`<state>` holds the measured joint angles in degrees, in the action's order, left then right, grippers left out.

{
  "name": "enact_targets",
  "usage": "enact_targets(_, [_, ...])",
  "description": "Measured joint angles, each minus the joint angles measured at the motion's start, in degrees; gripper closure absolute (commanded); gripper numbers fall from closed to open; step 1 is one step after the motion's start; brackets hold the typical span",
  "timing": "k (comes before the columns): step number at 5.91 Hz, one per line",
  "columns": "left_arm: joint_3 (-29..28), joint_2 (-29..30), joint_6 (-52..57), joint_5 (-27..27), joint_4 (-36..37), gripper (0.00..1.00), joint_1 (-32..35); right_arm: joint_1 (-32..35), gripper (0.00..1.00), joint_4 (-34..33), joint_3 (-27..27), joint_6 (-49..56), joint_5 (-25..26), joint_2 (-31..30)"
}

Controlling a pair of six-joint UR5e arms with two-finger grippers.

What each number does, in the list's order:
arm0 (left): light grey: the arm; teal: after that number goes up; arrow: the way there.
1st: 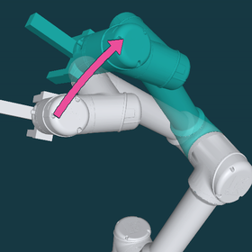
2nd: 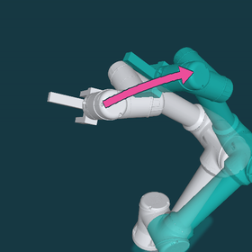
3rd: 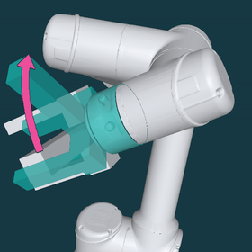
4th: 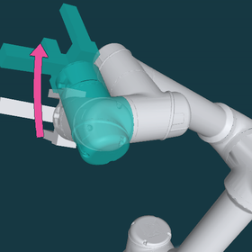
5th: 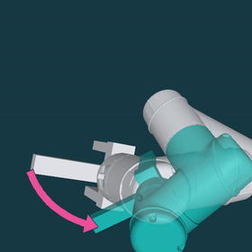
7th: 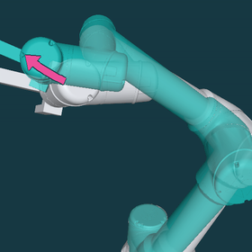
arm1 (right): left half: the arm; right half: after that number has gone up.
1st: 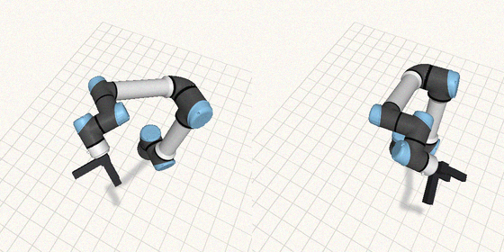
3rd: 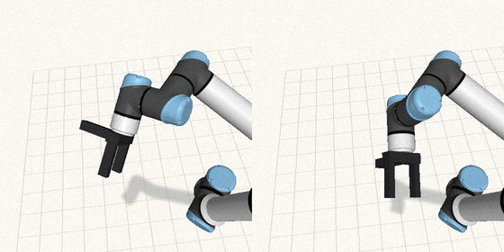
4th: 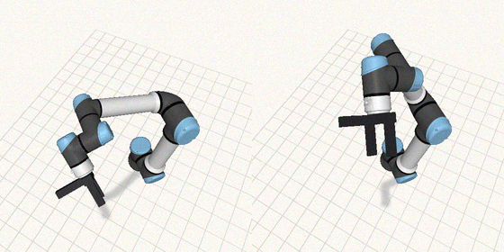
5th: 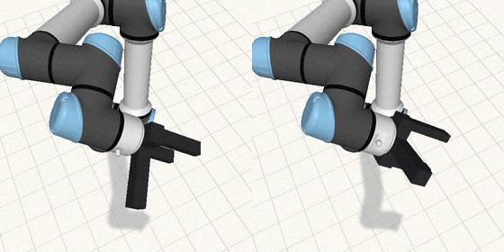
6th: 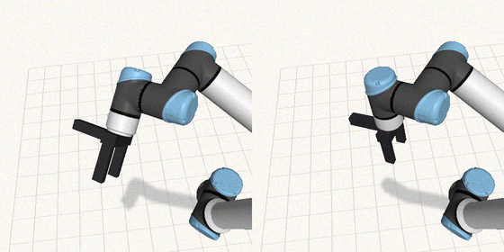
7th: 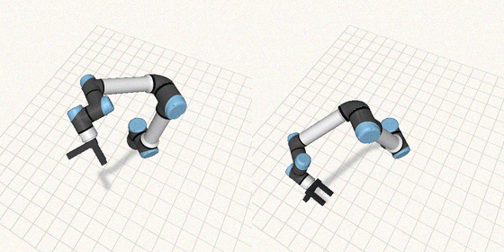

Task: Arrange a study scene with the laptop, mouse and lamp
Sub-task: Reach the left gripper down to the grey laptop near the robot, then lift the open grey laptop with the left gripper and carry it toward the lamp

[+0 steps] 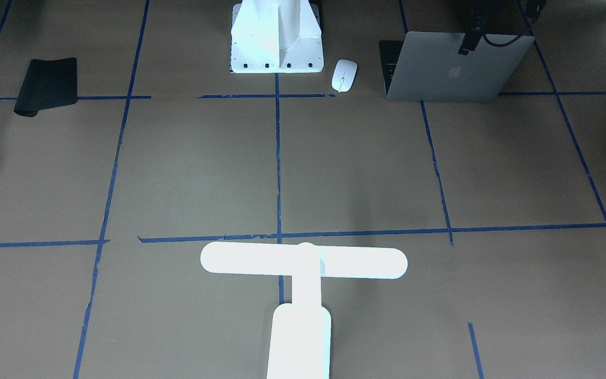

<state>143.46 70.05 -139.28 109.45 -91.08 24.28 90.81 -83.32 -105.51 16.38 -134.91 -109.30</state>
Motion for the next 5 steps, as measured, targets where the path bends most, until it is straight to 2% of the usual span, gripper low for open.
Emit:
enact_targets(1, [-0.1,0.2,-1.2,-0.8,-0.1,1.00,-0.3,0.0,0.00,0.1,0.0,0.0,0.0,-0.2])
enact_targets(3, [0.0,1.4,-2.8,-1.5,-0.1,1.00,-0.1,0.0,0.00,0.2,0.0,0.1,0.0,-0.3])
enact_targets(5, [0.9,2.1,-3.6,-5.5,0.1,1.00,1.9,0.0,0.00,0.3,0.0,0.0,0.0,-0.4])
